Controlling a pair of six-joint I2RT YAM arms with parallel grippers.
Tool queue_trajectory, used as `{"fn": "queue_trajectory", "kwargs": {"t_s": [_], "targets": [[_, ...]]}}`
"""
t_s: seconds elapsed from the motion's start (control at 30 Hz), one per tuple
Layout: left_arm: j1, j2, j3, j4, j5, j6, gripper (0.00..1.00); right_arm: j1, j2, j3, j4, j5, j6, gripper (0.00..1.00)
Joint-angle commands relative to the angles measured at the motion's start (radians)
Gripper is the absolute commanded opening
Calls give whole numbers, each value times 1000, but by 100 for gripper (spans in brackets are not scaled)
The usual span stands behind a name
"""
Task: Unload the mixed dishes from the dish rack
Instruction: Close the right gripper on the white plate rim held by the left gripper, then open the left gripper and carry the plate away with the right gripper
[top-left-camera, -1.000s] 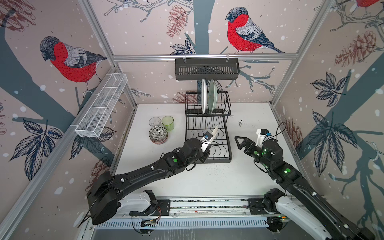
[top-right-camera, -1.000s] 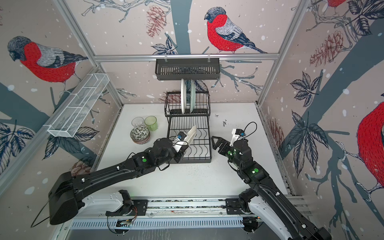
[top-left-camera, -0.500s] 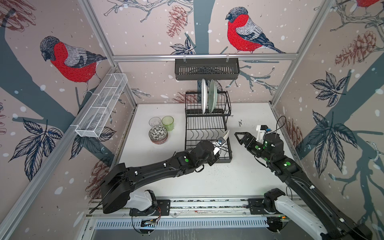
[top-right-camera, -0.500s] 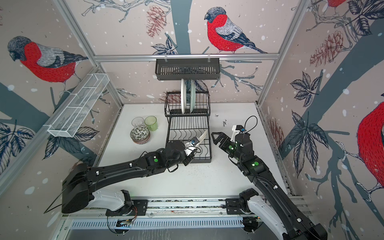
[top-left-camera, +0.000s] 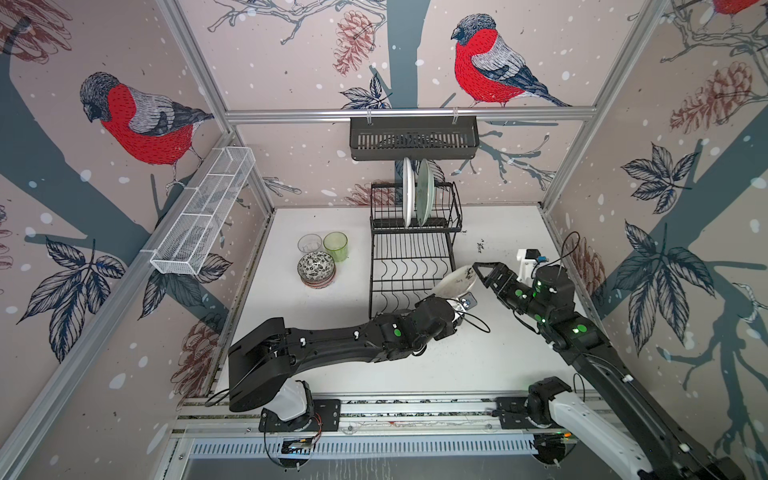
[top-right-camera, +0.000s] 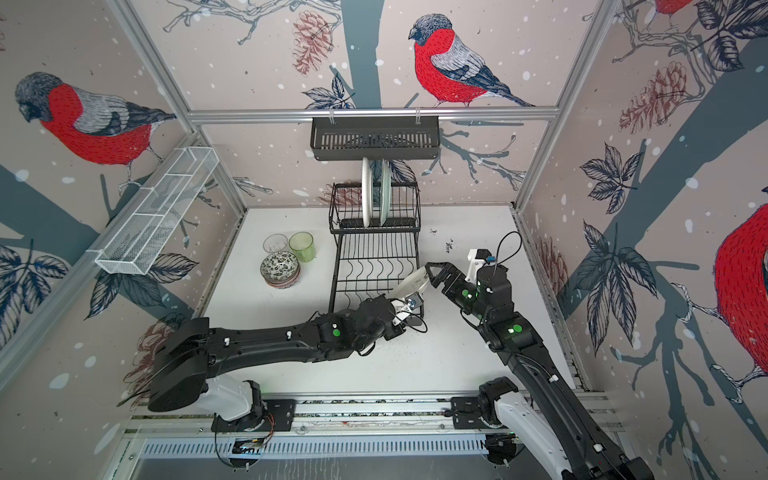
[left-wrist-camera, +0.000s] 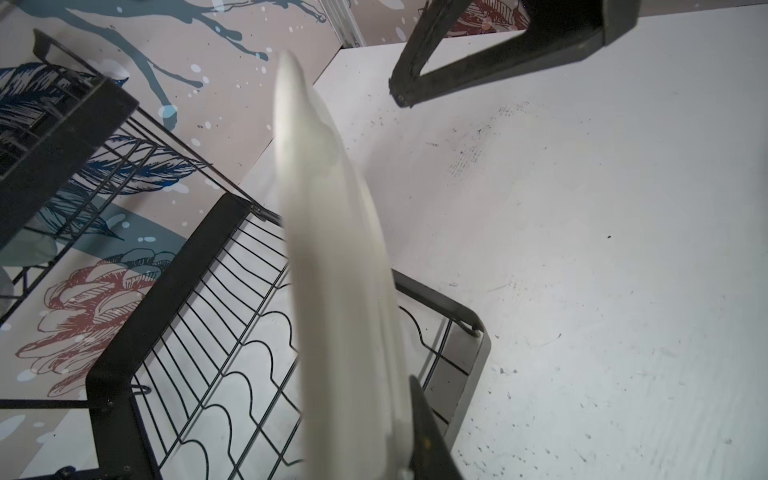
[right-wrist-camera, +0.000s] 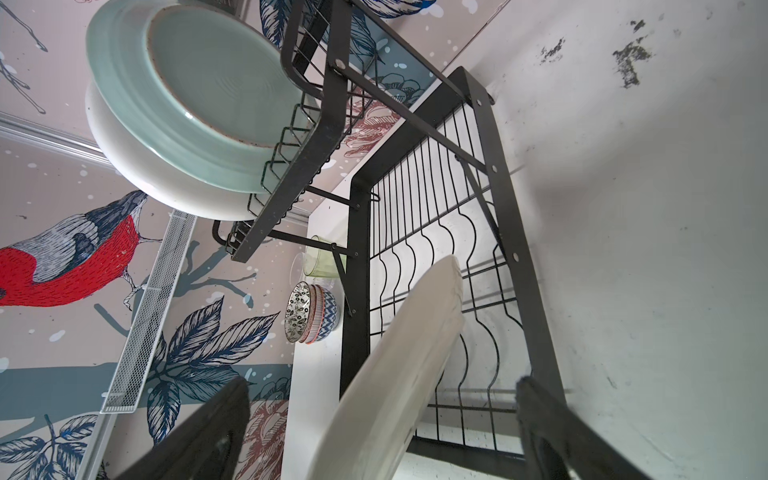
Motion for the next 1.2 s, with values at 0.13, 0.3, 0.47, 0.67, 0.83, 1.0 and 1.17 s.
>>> {"fn": "queue_trajectory", "kwargs": {"t_s": [0.13, 0.3, 0.47, 0.67, 0.83, 1.0, 1.17], "targets": [[-15, 47, 52, 193, -97, 85, 0, -25, 5, -13, 22, -68, -2, 98], [-30, 54, 48, 257, -116, 135, 0, -48, 5, -31, 58, -119, 1, 81], [-39, 83, 46, 287, -162, 183, 0, -59, 10, -38, 88, -142, 8, 73], [-82, 151, 47, 405, -307, 272, 0, -67, 32, -39, 111, -175, 10, 65], [-93, 187, 64, 430, -326, 293, 0, -70, 59, -39, 119, -191, 8, 65], [-96, 182, 62, 440, -312, 295, 0, -78, 69, -42, 125, -192, 4, 48], [-96, 190, 60, 448, -307, 304, 0, -88, 76, -47, 133, -193, 10, 23]]}}
